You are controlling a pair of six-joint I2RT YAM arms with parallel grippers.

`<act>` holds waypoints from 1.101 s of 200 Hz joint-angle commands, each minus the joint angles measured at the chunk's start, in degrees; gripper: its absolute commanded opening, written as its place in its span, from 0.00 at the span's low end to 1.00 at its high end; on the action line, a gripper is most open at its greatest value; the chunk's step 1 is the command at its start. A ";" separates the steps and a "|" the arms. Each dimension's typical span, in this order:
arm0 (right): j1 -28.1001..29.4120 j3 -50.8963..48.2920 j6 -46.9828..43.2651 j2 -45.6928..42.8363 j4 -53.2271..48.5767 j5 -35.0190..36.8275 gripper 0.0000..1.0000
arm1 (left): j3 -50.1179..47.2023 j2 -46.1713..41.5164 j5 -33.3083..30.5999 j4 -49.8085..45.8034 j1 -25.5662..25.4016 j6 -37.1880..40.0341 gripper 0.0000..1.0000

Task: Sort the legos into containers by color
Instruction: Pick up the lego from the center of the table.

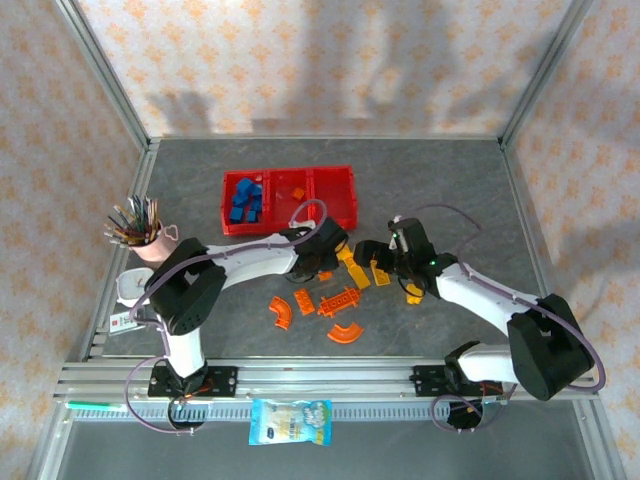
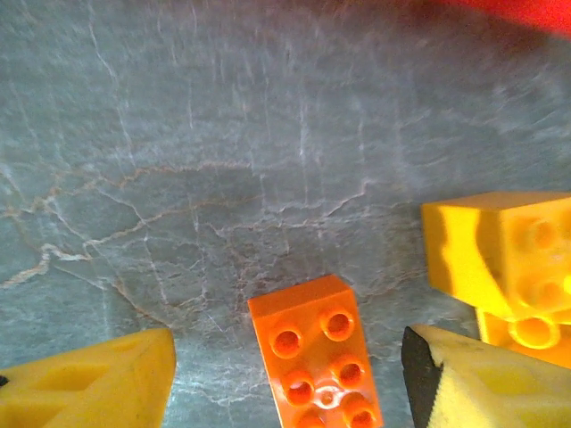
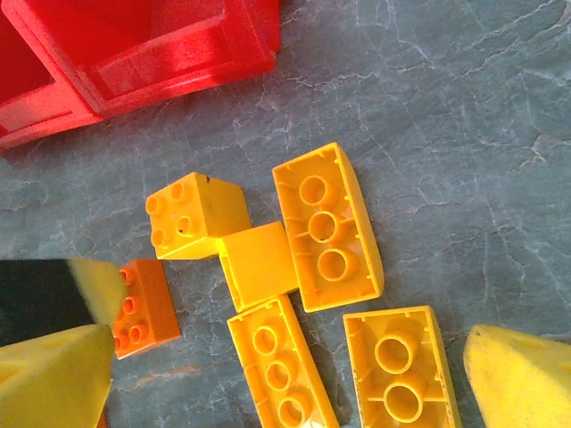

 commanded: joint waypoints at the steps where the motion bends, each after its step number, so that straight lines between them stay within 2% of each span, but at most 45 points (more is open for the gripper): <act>1: -0.37 -0.63 0.79 -1.33 1.59 1.50 1.00 | 1.97 2.18 -0.64 -0.04 -1.21 -0.45 0.69; 50: -0.41 -0.86 1.29 -0.92 2.48 1.10 1.00 | 4.21 6.92 -1.36 -0.69 -1.81 0.72 0.64; 109: -0.41 -0.43 1.07 -0.32 2.64 0.71 1.00 | 4.04 7.21 -2.50 -0.78 -1.91 1.35 0.50; 141: -0.41 0.16 0.65 -0.13 2.56 0.16 1.00 | 2.83 5.40 -2.76 0.59 -1.91 1.54 0.38; 172: -0.41 1.32 -1.36 -0.26 1.82 -1.27 1.00 | 2.92 4.59 -4.14 -0.88 -1.89 2.28 0.35; 220: -0.41 4.42 -5.77 -2.52 -0.73 -2.26 1.00 | 3.45 -2.37 -6.68 -2.70 -0.08 4.49 0.35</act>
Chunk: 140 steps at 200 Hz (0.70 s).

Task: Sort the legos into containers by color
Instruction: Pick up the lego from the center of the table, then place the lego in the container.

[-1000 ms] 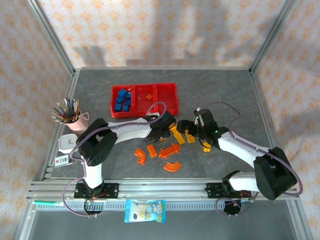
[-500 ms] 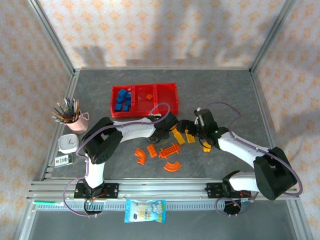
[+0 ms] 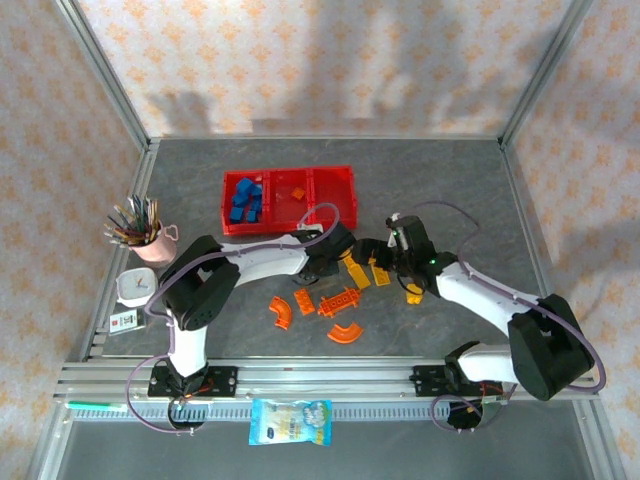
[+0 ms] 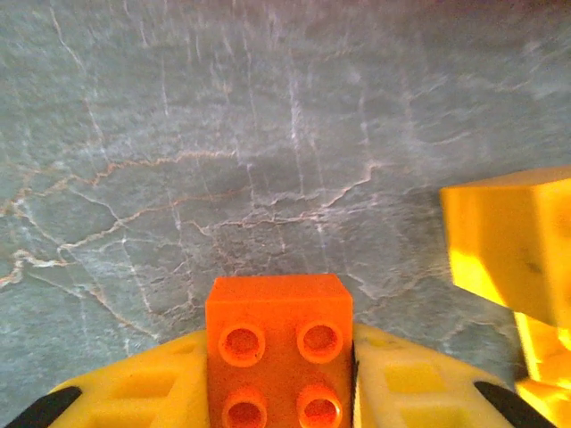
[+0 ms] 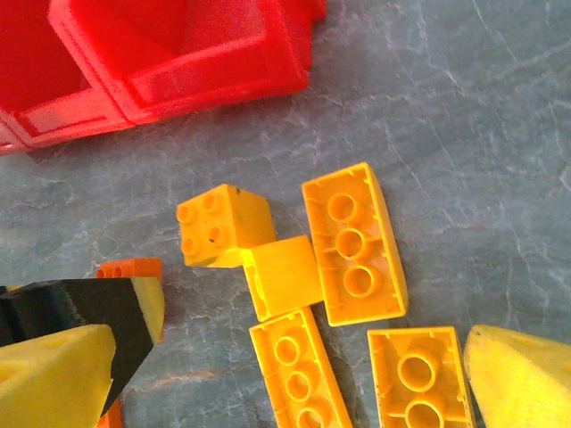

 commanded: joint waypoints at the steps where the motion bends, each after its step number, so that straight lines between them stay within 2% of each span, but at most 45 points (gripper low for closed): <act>1: -0.41 3.07 -3.37 -2.42 -1.26 -1.00 1.00 | 0.52 -4.73 -3.57 -0.27 1.43 2.40 0.35; 73: -0.41 8.12 -2.21 0.82 0.91 -2.70 1.00 | 12.49 -2.73 -7.03 -3.08 12.48 12.76 0.35; 106: -0.41 9.23 -0.97 2.26 1.96 -1.93 1.00 | 19.17 1.53 -7.74 -2.48 17.37 16.65 0.35; 140: -0.41 9.74 -0.13 3.63 2.73 -1.97 1.00 | 27.01 10.21 -7.32 -2.74 21.14 19.64 0.35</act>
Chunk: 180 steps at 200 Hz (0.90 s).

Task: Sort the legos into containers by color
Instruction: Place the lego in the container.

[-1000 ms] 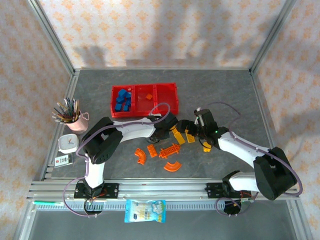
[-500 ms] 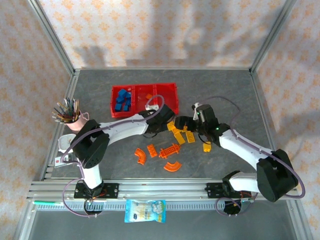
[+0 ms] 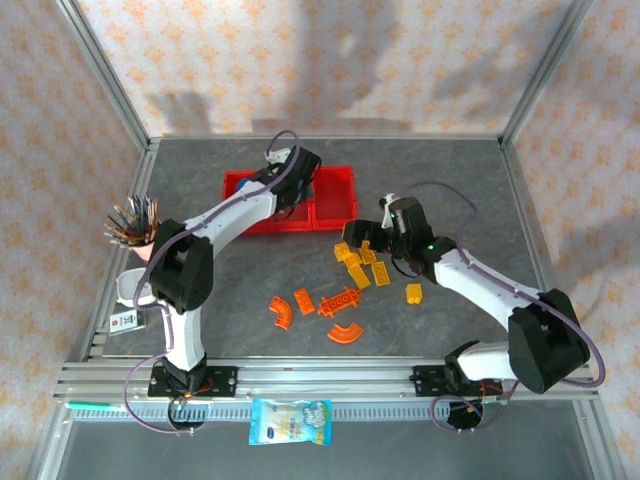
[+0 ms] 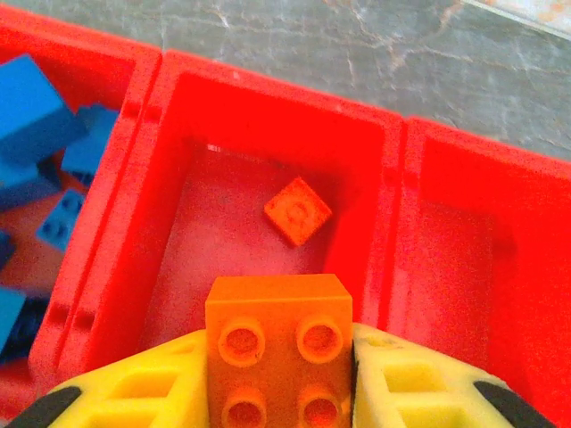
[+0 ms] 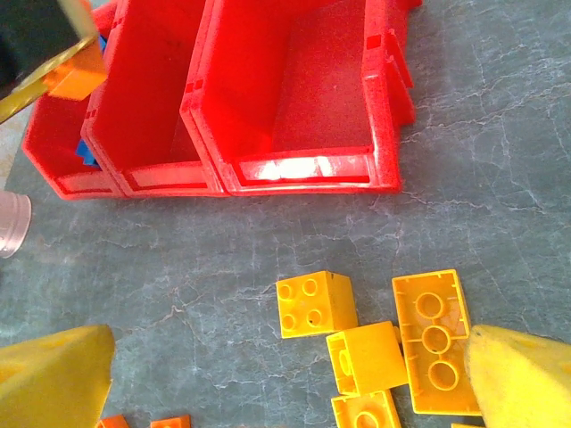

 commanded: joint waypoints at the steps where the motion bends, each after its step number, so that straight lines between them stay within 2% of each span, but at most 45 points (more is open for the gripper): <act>1: -0.41 2.03 1.10 1.02 1.94 0.38 1.00 | 4.83 5.51 -1.53 -1.78 2.05 4.22 0.35; 47: -0.41 2.69 1.68 2.97 2.35 -0.12 1.00 | 13.74 13.53 -1.57 -4.68 4.50 5.55 0.39; 98: -0.41 3.38 1.41 3.33 2.08 -0.59 1.00 | 14.65 12.43 -2.41 -5.73 4.85 5.91 0.49; 121: -0.41 3.82 1.27 3.25 1.58 -0.97 1.00 | 14.76 10.91 -1.75 -7.22 4.85 7.16 0.49; 152: -0.41 3.57 0.58 2.29 0.06 -1.74 1.00 | 9.21 4.80 1.75 -6.27 4.53 6.52 0.49; 180: -0.41 2.62 -0.46 1.39 -2.04 -2.39 1.00 | -0.23 -2.60 3.51 -5.14 3.18 3.52 0.49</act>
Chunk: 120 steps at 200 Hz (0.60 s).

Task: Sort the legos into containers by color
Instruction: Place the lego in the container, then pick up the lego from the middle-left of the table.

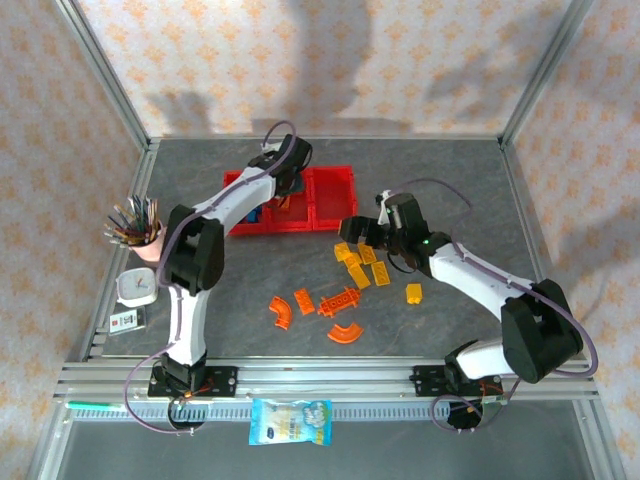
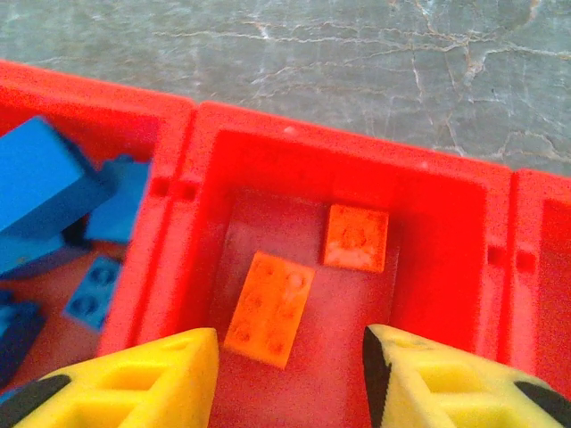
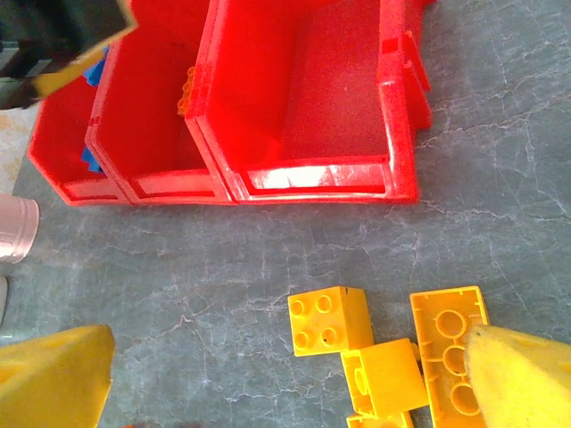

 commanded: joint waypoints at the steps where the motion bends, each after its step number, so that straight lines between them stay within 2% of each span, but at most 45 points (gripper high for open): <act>1: -0.41 0.36 -1.35 -1.82 -2.31 -1.17 1.00 | -6.44 -8.20 1.79 -0.65 -1.23 -1.89 0.49; 64: 0.63 -4.31 -1.71 -3.90 -2.63 -5.02 1.00 | -27.95 -26.32 0.27 -2.99 -9.03 -11.10 0.49; 120: 7.53 -8.30 -1.94 -4.35 -2.66 -2.11 1.00 | -43.20 -36.57 2.54 -6.74 -18.06 -24.16 0.51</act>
